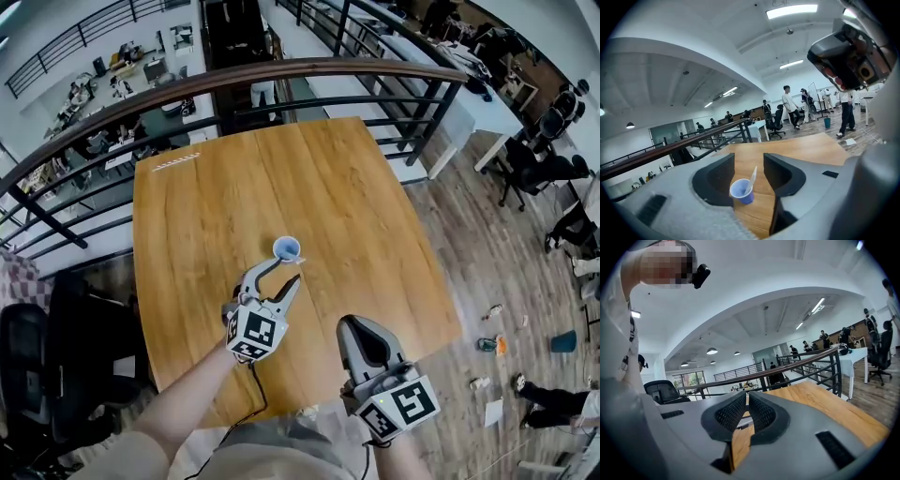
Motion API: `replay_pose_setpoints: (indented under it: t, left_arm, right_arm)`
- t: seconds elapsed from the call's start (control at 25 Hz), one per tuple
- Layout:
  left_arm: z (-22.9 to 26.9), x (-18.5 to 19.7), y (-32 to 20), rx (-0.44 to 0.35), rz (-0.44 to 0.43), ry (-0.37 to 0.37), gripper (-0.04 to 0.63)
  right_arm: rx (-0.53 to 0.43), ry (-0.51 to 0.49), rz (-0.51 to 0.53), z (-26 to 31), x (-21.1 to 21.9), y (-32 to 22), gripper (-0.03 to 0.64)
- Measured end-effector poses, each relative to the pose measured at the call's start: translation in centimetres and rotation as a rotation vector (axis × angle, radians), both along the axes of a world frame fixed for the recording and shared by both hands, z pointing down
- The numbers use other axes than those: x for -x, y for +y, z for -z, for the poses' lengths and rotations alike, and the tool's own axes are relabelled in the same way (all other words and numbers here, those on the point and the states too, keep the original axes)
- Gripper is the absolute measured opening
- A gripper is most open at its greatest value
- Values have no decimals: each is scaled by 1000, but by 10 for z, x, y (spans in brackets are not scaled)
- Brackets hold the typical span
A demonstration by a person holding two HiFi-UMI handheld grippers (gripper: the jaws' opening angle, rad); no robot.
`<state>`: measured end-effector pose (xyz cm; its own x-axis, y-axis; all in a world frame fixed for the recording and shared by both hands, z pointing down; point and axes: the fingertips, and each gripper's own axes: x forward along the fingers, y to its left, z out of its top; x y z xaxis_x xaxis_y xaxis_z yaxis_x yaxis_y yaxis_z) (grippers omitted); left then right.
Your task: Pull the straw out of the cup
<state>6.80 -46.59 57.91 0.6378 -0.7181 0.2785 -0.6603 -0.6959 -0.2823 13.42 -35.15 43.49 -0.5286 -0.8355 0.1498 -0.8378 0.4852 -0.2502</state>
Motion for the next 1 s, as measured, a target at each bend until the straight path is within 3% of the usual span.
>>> replay_pose_setpoints:
  t: [0.44, 0.68, 1.0]
  left_arm:
    - [-78, -16, -40, 49, -6, -136, 181]
    - [-91, -23, -51, 41, -11, -164, 178]
    - [-93, -28, -51, 57, -28, -146, 111]
  right_arm:
    - [63, -7, -32, -35, -8, -27, 32]
    - [82, -1, -42, -46, -13, -31, 32]
    - [101, 2, -40, -52, -12, -26, 32]
